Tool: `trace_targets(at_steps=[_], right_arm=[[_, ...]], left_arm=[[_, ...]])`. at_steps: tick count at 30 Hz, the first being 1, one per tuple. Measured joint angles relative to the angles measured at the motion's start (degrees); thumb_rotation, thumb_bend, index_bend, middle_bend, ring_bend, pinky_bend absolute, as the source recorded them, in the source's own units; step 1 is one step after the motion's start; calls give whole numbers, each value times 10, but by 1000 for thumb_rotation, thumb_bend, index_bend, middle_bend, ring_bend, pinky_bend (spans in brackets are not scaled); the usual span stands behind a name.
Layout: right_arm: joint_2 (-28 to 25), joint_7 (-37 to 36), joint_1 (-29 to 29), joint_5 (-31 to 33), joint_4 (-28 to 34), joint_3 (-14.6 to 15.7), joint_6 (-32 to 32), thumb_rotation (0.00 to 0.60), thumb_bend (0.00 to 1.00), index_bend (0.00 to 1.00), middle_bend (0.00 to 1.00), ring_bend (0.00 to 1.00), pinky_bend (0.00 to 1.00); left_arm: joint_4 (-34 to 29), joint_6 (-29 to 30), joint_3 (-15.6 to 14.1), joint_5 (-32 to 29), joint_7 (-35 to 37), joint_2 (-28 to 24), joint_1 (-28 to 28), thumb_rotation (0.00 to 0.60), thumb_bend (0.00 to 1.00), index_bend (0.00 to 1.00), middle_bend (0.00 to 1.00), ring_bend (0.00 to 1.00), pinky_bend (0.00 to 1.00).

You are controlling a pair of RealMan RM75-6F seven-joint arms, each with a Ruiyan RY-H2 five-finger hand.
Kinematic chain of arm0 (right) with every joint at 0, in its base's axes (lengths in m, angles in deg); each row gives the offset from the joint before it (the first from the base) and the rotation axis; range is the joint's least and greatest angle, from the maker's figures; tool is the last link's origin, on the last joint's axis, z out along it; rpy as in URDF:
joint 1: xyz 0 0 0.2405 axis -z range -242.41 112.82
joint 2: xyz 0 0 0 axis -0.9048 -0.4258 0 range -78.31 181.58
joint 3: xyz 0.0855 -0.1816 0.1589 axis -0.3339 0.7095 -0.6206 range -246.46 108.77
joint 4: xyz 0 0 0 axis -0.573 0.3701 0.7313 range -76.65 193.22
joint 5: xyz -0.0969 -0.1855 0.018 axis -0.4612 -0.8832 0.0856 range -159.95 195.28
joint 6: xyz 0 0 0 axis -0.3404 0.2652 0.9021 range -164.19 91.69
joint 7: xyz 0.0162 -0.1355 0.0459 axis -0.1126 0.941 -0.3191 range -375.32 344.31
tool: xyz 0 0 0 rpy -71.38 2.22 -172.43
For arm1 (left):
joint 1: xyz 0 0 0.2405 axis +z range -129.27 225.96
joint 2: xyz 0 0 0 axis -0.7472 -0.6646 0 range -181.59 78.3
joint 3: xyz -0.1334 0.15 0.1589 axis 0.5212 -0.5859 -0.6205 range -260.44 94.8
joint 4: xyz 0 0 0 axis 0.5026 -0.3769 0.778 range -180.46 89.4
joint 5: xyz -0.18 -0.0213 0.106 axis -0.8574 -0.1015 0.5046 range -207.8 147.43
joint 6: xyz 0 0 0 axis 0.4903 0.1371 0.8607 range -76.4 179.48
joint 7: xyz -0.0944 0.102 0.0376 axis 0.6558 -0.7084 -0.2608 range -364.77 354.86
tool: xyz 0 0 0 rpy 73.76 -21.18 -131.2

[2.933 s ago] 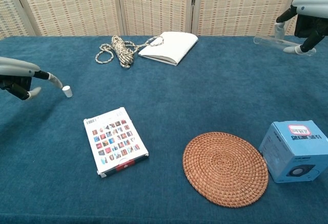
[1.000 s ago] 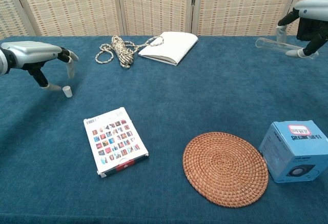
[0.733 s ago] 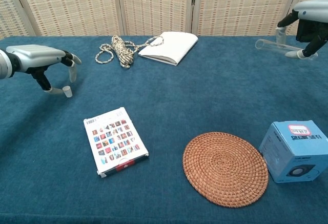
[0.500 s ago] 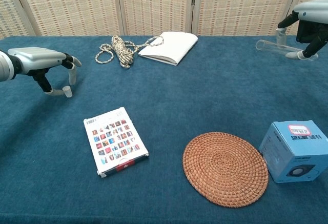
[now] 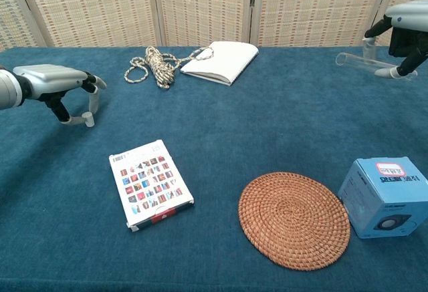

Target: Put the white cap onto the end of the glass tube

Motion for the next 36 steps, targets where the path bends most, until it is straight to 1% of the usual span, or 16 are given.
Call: trace_targets(at_steps=[5,11,16,20,23,26,32,36], right_arm=[[1,-2,0,0,-4,1,2,600,487,873,1000,1000,1000],[2,-5,0,0,-8,1,5,600,487,876,1000,1000,1000],[3,-7,0,-1,-9,0,5,600,488,882,1000,1000,1000],[4,-10,0,-4,-7,0,5,600,488,887,1000,1000,1000],[6,-15,-2,-9,-4,-2,4,600,488,890,1000,1000,1000],[9,-24,-4,-14,0,-5,3,600,488,896,1000,1000,1000],[23,-49,-10,-23,5,-14,1,600,491,903,1000,1000,1000],[39,-81,-14,-29,7,-23,-1,600,499,910,1000,1000,1000]], left_arm=[[4,-1,1,1,1,3,0,600,352,456,0,0,0],[10,2,3,3,3,8,0,600,353,500,0,0,0],[13,10,7,9,17,10,2,600,368,552,10,0,0],[3,22,12,17,39,0,6,600,390,561,16,0,0],[-20,34,17,22,62,-19,12,600,393,563,20,0,0],[-59,45,25,27,89,-47,19,600,397,564,22,0,0],[-165,66,42,38,149,-127,35,600,400,566,25,0,0],[-237,76,58,42,189,-185,46,600,400,566,26,0,0]])
